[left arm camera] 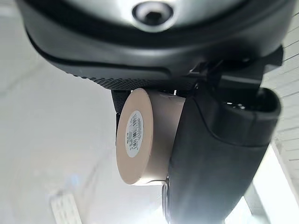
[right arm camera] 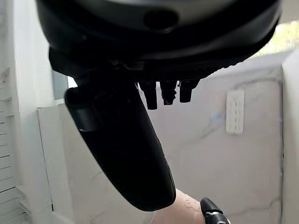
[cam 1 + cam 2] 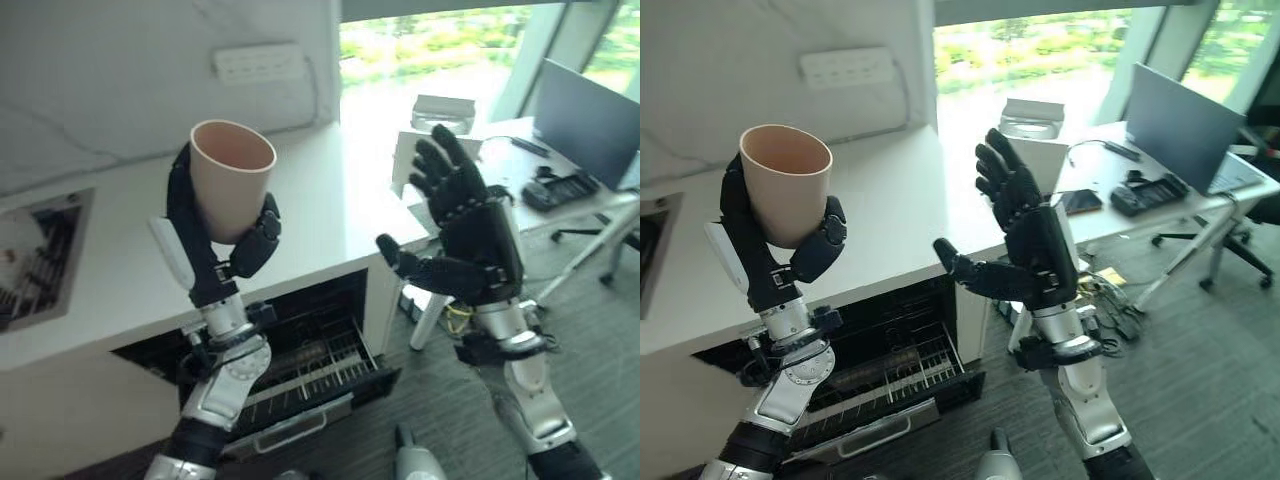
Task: Place the dishes in the dishwasher.
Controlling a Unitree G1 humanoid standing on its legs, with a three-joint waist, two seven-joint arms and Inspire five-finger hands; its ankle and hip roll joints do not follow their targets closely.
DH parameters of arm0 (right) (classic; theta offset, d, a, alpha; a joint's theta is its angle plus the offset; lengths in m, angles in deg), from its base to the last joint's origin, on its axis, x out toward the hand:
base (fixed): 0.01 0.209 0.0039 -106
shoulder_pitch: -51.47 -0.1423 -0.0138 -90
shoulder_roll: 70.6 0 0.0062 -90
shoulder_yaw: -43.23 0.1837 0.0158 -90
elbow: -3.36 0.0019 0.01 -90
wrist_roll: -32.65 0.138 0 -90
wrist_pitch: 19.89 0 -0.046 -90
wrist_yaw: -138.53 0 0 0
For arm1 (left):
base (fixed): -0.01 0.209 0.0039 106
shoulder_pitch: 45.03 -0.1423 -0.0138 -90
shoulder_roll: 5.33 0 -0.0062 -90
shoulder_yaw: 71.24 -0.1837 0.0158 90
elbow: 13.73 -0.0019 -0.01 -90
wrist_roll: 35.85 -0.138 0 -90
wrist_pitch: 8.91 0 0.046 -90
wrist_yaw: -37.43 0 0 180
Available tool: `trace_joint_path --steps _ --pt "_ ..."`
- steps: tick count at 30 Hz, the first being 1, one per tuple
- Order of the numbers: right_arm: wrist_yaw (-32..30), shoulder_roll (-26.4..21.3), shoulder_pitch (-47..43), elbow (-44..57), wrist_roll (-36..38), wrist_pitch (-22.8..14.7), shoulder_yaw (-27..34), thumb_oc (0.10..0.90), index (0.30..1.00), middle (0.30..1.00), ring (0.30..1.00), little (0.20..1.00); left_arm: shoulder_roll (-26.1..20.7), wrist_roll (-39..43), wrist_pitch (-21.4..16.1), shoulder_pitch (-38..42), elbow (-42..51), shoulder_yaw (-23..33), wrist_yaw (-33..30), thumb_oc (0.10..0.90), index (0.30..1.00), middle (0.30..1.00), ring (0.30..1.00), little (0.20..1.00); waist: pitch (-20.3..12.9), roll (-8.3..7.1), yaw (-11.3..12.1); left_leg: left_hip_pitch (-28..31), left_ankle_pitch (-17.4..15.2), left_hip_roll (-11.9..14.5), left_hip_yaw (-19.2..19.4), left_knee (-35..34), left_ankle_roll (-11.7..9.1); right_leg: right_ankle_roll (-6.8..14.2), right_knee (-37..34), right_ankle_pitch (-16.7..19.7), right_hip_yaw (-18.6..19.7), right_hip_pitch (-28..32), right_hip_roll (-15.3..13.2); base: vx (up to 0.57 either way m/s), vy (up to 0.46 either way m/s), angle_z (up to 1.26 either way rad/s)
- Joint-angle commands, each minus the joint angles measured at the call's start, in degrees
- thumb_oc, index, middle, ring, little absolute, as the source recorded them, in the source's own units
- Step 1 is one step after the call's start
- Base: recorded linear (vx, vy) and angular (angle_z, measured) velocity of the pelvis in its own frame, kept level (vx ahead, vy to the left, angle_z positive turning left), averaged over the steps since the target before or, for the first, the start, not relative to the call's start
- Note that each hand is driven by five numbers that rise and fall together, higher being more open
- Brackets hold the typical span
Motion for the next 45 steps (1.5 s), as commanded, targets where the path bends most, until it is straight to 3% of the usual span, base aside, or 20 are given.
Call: trace_joint_path --steps 1,3,7,18,37,45 --pt "3.02 1.25 -6.69 2.74 9.73 0.93 1.31 0.800 0.900 0.900 0.900 0.900 -3.62 -7.97 -1.99 7.01 2.81 -0.21 -3.24 0.400 0.300 0.300 0.300 0.300 -2.80 -0.51 0.54 4.66 -5.60 -1.46 -8.44 -4.66 -0.73 1.02 8.57 -13.67 -1.94 1.08 0.41 0.03 -0.072 0.31" --pt "3.61 3.15 -9.38 1.96 14.65 5.04 -1.29 0.800 0.900 0.900 0.900 0.900 -4.01 -11.12 -0.70 8.05 1.72 -1.98 -4.58 0.400 0.300 0.300 0.300 0.300 -3.03 -0.57 1.86 3.99 -5.30 -1.43 -10.07 -4.66 -0.95 0.83 8.57 -14.21 -2.65 1.73 0.33 0.04 -0.097 0.54" --pt "0.90 5.57 -14.31 0.11 12.93 6.42 -4.91 0.800 0.900 0.900 0.900 0.900 -4.11 -12.95 -1.33 9.49 -1.09 -4.37 -7.06 0.400 0.300 0.300 0.300 0.300 -3.10 -0.45 3.51 3.42 -4.71 -0.87 -11.48 -4.66 -1.49 0.52 8.57 -14.82 -4.32 2.98 -0.03 0.02 -0.049 0.49" --pt "-2.42 9.82 -23.61 -2.52 15.98 12.18 -9.98 0.800 0.900 0.900 0.900 0.900 -3.72 -12.70 -2.37 11.31 -3.22 -7.49 -6.13 0.400 0.300 0.300 0.300 0.300 -3.44 -0.50 7.79 1.45 -2.72 0.11 -14.79 -4.66 -2.81 -0.13 8.57 -16.02 -7.36 4.84 -0.49 0.03 -0.030 0.33" --pt "-6.84 14.74 -31.42 -8.08 19.50 19.52 -14.61 0.800 0.900 0.900 0.900 0.900 -2.90 -12.24 -1.34 14.76 -5.00 -10.68 -5.96 0.400 0.300 0.300 0.300 0.300 -3.34 -0.70 10.08 0.33 -1.46 0.45 -16.31 -4.66 -3.36 -0.39 8.57 -15.99 -7.95 5.14 -0.58 0.00 -0.007 0.10" --pt "-7.87 15.84 -32.47 -10.88 18.52 19.50 -15.89 0.800 0.900 0.900 0.900 0.900 -2.66 -11.90 -0.55 16.11 -5.76 -12.43 -6.04 0.400 0.300 0.300 0.300 0.300 -3.29 -0.75 10.29 0.24 -1.44 0.33 -16.23 -4.66 -3.29 -0.19 8.57 -15.67 -8.05 4.90 -0.82 0.00 0.000 0.00"
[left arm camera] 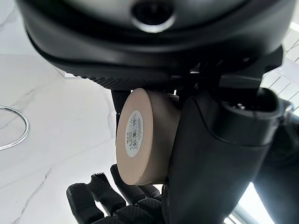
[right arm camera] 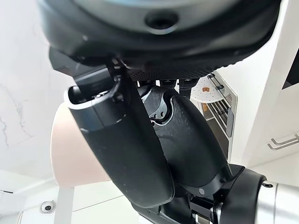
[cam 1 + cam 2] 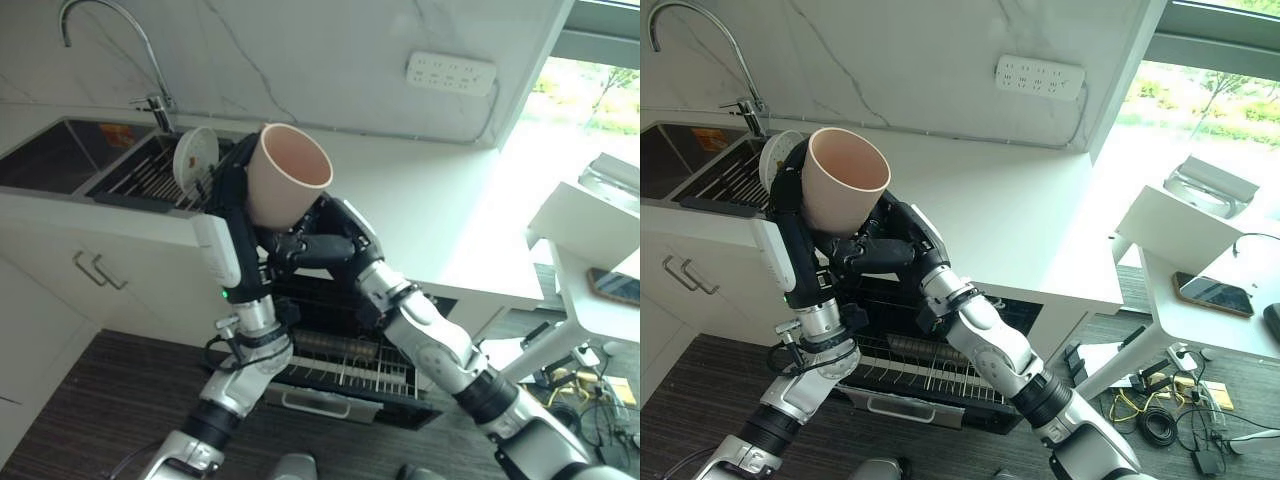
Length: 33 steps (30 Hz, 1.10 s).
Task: Place the dishes in the dishwasher.
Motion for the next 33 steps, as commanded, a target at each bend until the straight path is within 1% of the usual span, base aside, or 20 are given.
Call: trace_joint_path --steps 1,7,14,19,24,26,33 --pt "0.37 4.65 -8.64 0.51 0.96 -4.70 0.86 0.800 0.900 0.900 0.900 0.900 -1.91 -1.47 -1.67 9.80 1.06 -3.30 -1.44 0.400 0.300 0.300 0.300 0.300 -3.22 -0.78 1.22 2.67 -6.93 1.57 0.71 -1.56 -0.50 2.16 0.41 -6.95 3.33 1.16 -0.03 0.00 0.000 0.00" --pt "-0.40 5.44 -10.56 0.28 0.54 -6.82 1.05 0.800 0.900 0.900 0.900 0.900 -1.01 -0.11 -0.64 10.01 0.33 -3.97 -1.61 0.400 0.300 0.300 0.300 0.300 -3.09 -0.87 1.53 2.64 -6.96 1.40 0.62 -1.56 -0.39 2.11 0.41 -6.82 3.35 1.08 -0.06 0.00 0.000 0.00" --pt "-3.51 6.04 -11.58 0.33 -0.02 -9.73 1.96 0.800 0.900 0.900 0.900 0.900 -0.20 0.12 -1.12 9.54 -1.03 -4.00 -1.77 0.400 0.300 0.300 0.300 0.300 -2.80 -0.95 1.87 2.79 -7.00 1.14 0.45 -1.56 -0.19 1.95 0.41 -6.75 3.38 1.20 0.01 0.00 0.000 0.00" --pt "-4.43 6.09 -11.11 0.26 0.63 -12.50 2.93 0.800 0.900 0.900 0.900 0.900 0.08 1.12 -1.44 8.89 -1.83 -3.42 -2.36 0.400 0.300 0.300 0.300 0.300 -2.65 -0.90 2.01 2.93 -6.99 1.08 0.48 -1.56 -0.07 1.91 0.41 -6.71 3.31 1.30 -0.04 0.00 0.000 0.00" --pt "-6.19 5.96 -10.74 0.60 -0.62 -14.31 3.97 0.800 0.900 0.900 0.900 0.900 0.28 1.49 -1.58 8.46 -2.03 -2.90 -2.64 0.400 0.300 0.300 0.300 0.300 -2.60 -0.94 2.02 3.05 -7.02 1.06 0.57 -1.56 0.04 1.87 0.41 -6.63 3.12 1.36 -0.07 0.00 0.000 0.00" --pt "-7.02 5.59 -10.12 1.14 0.27 -15.85 5.07 0.800 0.900 0.900 0.900 0.900 0.37 1.68 -1.48 8.00 -1.97 -2.58 -2.75 0.400 0.300 0.300 0.300 0.300 -2.51 -0.86 1.87 3.20 -7.06 1.12 0.81 -1.56 0.10 1.81 0.41 -6.62 3.13 1.47 -0.07 0.00 0.000 0.00" --pt "-6.26 5.40 -9.45 1.80 1.06 -17.31 6.22 0.800 0.900 0.900 0.900 0.900 0.50 2.51 -1.98 7.49 -2.17 -2.24 -2.73 0.400 0.300 0.300 0.300 0.300 -2.39 -0.78 1.70 3.41 -7.14 1.13 1.08 -1.56 0.23 1.76 0.41 -6.64 3.15 1.57 -0.08 0.00 0.000 0.00"
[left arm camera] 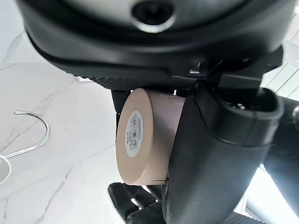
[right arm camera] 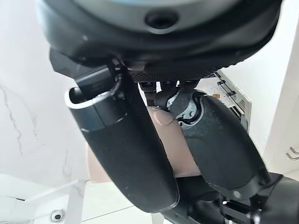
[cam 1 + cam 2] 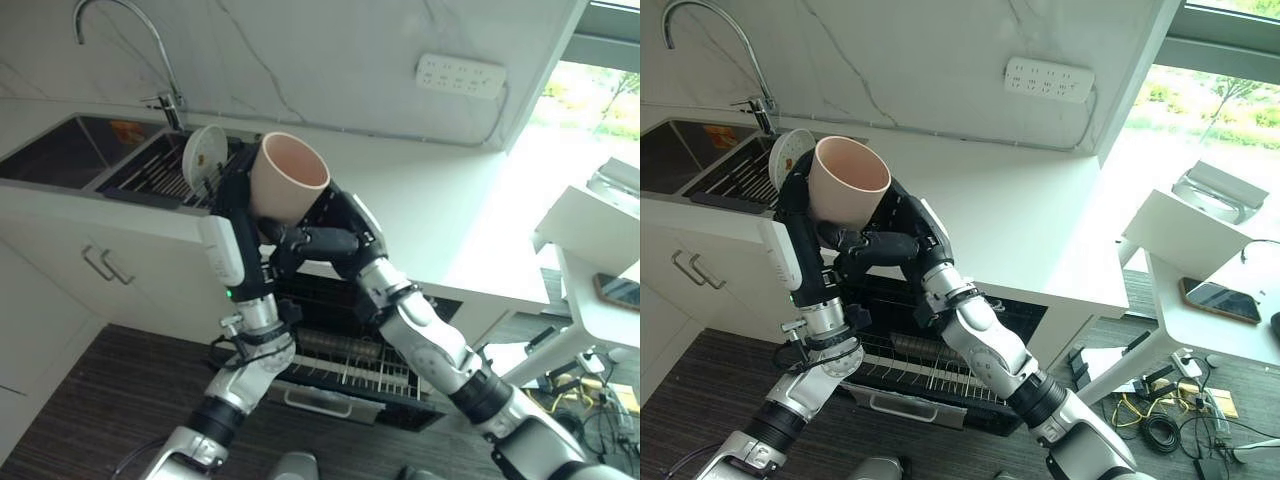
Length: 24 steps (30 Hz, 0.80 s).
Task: Place the dishes in the dishwasher.
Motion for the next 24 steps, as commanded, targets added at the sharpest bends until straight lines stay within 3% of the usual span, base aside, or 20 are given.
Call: trace_joint_path --steps 1,10,16,24 --pt "-0.57 4.39 -8.87 3.56 1.38 -10.96 7.56 0.800 0.900 0.900 0.900 0.900 -0.31 -0.23 -3.10 6.05 1.69 -1.16 -2.77 0.400 0.300 0.300 0.300 0.300 -2.38 -0.78 0.41 3.46 -7.29 1.13 1.11 -1.60 0.28 2.05 0.10 -6.42 3.21 1.69 -0.06 0.00 0.000 0.00" --pt "6.00 4.80 -9.88 4.17 5.96 -8.58 6.53 0.800 0.900 0.900 0.900 0.900 -0.30 -0.19 -4.33 5.47 1.85 -1.77 -1.47 0.400 0.300 0.300 0.300 0.300 -2.53 -0.95 0.90 3.59 -7.30 0.90 1.07 -1.60 0.46 1.97 0.10 -6.40 2.98 1.87 -0.08 0.00 0.000 0.00" --pt "5.93 5.30 -11.22 3.73 6.95 -6.54 5.83 0.800 0.900 0.900 0.900 0.900 -0.53 0.23 -4.89 5.37 2.24 -1.89 -0.13 0.400 0.300 0.300 0.300 0.300 -2.50 -1.07 1.45 3.45 -7.25 0.62 0.52 -1.60 0.55 1.97 0.10 -6.34 2.86 1.86 -0.13 0.01 -0.001 0.00" --pt "5.39 6.81 -14.15 1.90 5.67 -6.64 4.94 0.800 0.900 0.900 0.900 0.900 -0.15 0.53 -5.58 5.89 1.50 -3.03 0.03 0.400 0.300 0.300 0.300 0.300 -2.43 -1.39 2.38 3.38 -7.21 0.23 -0.16 -1.60 0.59 1.92 0.10 -6.27 2.55 1.87 -0.19 0.00 -0.001 0.02"
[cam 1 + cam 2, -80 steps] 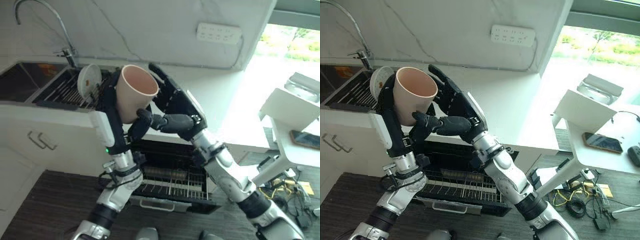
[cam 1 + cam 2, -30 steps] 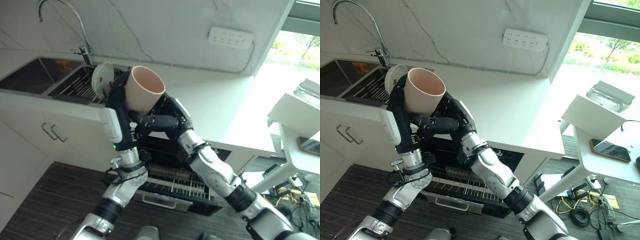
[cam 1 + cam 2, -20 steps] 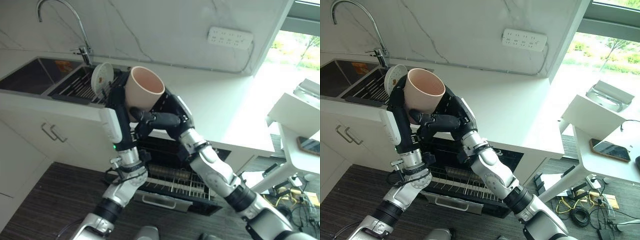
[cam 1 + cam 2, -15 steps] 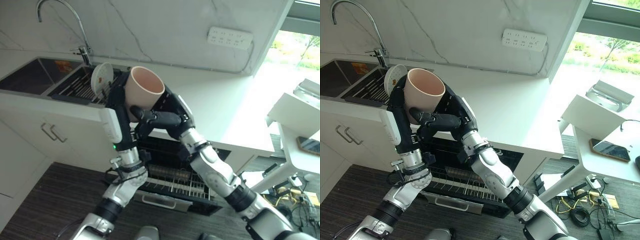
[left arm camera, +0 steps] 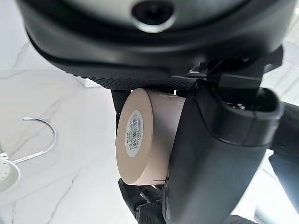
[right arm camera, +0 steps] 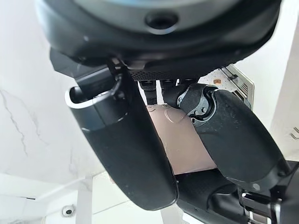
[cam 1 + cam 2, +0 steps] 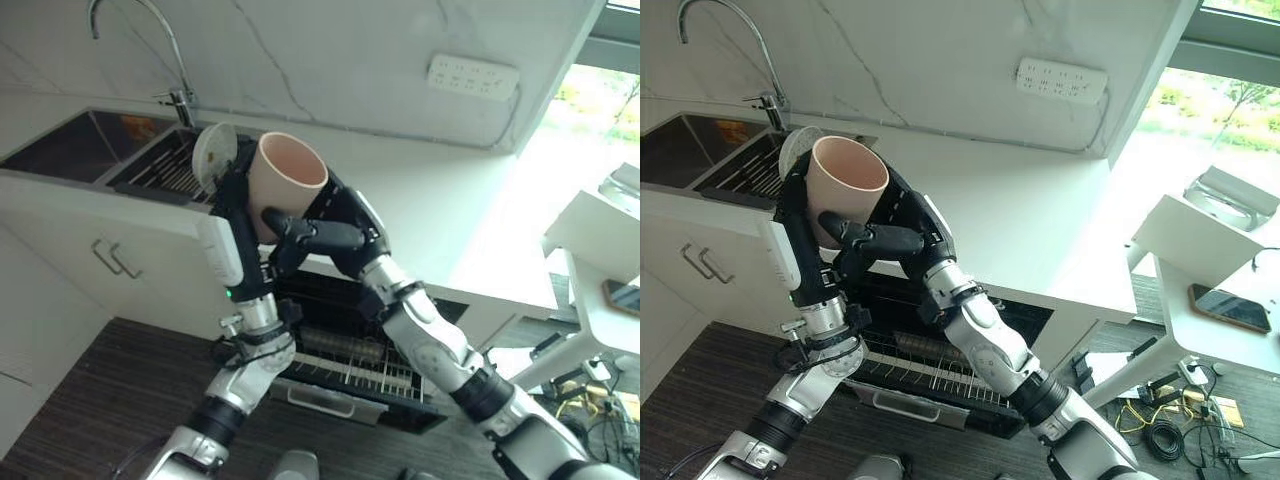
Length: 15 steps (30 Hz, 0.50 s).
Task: Place the dishes in the dishwasher.
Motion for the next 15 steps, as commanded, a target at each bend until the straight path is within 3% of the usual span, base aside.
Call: trace_joint_path --steps 1,15 --pt "1.99 7.29 -13.49 2.11 0.80 -5.83 4.62 0.800 0.900 0.900 0.900 0.900 -0.29 -1.60 -4.19 6.01 1.67 -3.22 0.03 0.400 0.300 0.300 0.300 0.300 -2.43 -1.40 0.49 3.55 -7.29 0.40 0.00 -1.55 0.59 1.91 0.12 -6.18 2.87 1.84 -0.20 -0.01 -0.003 0.11" --pt "-2.89 8.04 -15.81 0.65 -4.36 -5.42 3.79 0.800 0.900 0.900 0.900 0.900 0.10 -1.79 -3.51 6.97 1.16 -5.39 1.57 0.400 0.300 0.300 0.300 0.300 -1.93 -1.55 1.23 3.35 -7.27 -0.03 -0.38 -1.55 0.70 1.98 0.12 -5.90 2.29 1.76 -0.45 -0.01 -0.001 0.03"
